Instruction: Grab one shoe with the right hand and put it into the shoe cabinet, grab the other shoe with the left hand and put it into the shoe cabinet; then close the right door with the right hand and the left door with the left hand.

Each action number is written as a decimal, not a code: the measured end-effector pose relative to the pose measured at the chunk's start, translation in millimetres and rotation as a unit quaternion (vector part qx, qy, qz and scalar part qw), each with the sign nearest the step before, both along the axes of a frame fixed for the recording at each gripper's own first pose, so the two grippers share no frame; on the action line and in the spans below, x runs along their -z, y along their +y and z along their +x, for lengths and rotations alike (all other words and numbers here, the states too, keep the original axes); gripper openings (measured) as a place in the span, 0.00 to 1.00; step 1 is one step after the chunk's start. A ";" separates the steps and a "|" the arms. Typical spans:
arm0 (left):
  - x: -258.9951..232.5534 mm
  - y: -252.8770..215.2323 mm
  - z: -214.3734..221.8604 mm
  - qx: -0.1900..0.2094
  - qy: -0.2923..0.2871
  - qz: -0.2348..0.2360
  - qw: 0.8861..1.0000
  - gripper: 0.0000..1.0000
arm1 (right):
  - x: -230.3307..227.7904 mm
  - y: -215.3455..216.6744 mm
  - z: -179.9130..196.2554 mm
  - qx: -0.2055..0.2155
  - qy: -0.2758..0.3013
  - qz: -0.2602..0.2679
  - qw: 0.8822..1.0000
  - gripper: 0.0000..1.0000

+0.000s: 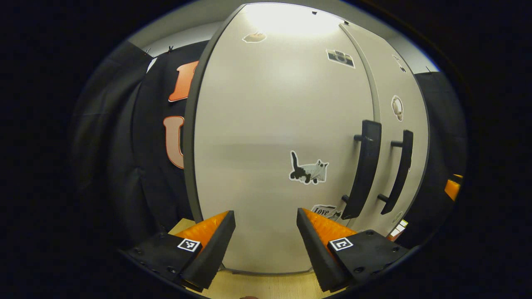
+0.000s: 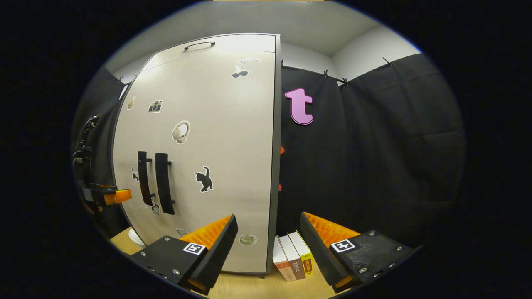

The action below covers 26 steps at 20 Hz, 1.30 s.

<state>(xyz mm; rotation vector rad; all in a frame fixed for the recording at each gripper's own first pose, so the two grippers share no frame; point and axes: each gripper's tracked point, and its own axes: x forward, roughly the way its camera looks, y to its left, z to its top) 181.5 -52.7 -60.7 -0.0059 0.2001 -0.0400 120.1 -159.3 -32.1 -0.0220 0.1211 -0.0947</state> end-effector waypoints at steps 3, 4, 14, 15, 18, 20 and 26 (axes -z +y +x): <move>-38.0 21.3 -18.1 -0.004 -0.026 0.010 1.000 0.97 | -14.2 1.7 -1.3 -0.007 -0.005 -0.003 1.000 0.94; -50.1 29.2 -26.1 -0.005 -0.036 0.016 0.999 0.96 | -19.3 1.6 -2.3 -0.008 -0.008 -0.005 1.000 0.94; -119.8 122.1 -103.0 -0.066 -0.079 0.039 0.994 0.96 | -44.0 6.4 -18.7 -0.022 -0.018 0.001 1.000 0.94; -123.5 133.5 -108.9 -0.076 -0.083 0.046 0.993 0.97 | -44.6 5.5 -20.0 -0.021 -0.019 -0.002 1.000 0.94; -129.1 156.6 -124.5 -0.097 -0.088 0.057 0.990 0.99 | -44.3 3.7 -24.4 -0.019 -0.018 -0.007 1.000 0.94; -129.8 166.5 -132.1 -0.105 -0.088 0.059 0.989 0.96 | -45.1 1.2 -27.0 -0.016 -0.019 -0.011 1.000 0.94; -133.7 176.9 -144.6 -0.107 -0.092 0.048 0.989 0.96 | -50.3 3.2 -35.5 -0.011 -0.026 -0.014 1.000 0.94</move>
